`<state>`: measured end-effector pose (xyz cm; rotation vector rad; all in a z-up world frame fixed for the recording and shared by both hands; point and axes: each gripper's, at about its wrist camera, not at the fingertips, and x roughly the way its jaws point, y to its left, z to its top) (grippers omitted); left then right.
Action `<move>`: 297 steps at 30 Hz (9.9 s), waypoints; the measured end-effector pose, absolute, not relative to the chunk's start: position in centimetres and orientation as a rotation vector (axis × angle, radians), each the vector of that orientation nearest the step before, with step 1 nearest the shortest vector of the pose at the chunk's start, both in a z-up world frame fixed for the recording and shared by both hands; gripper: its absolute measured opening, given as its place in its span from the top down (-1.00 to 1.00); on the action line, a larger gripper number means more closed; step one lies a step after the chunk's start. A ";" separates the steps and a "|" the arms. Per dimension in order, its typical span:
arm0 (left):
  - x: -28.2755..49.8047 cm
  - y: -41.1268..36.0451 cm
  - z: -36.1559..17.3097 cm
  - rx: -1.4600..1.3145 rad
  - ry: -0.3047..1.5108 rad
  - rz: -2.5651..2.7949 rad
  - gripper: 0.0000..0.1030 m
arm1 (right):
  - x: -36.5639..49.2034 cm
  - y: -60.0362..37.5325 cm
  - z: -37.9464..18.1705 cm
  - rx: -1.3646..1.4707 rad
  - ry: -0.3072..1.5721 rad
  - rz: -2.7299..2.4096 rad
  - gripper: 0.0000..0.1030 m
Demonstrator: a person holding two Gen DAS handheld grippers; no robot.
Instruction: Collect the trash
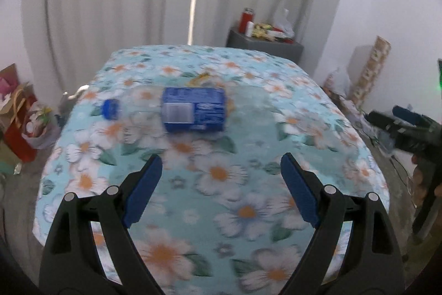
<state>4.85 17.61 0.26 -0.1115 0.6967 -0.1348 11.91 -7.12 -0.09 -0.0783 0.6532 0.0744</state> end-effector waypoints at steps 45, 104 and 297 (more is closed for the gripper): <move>20.9 25.4 -3.3 -0.445 0.977 -0.231 -0.54 | 15.3 -8.5 -5.9 0.181 1.164 0.304 -0.17; 9.2 3.9 -0.3 0.126 0.881 -0.441 0.94 | 11.9 -13.1 -7.3 0.472 1.097 0.306 -0.20; 0.7 -1.1 1.6 0.131 0.904 -0.070 -0.83 | -0.5 -19.8 -0.9 0.074 0.817 -0.308 -0.87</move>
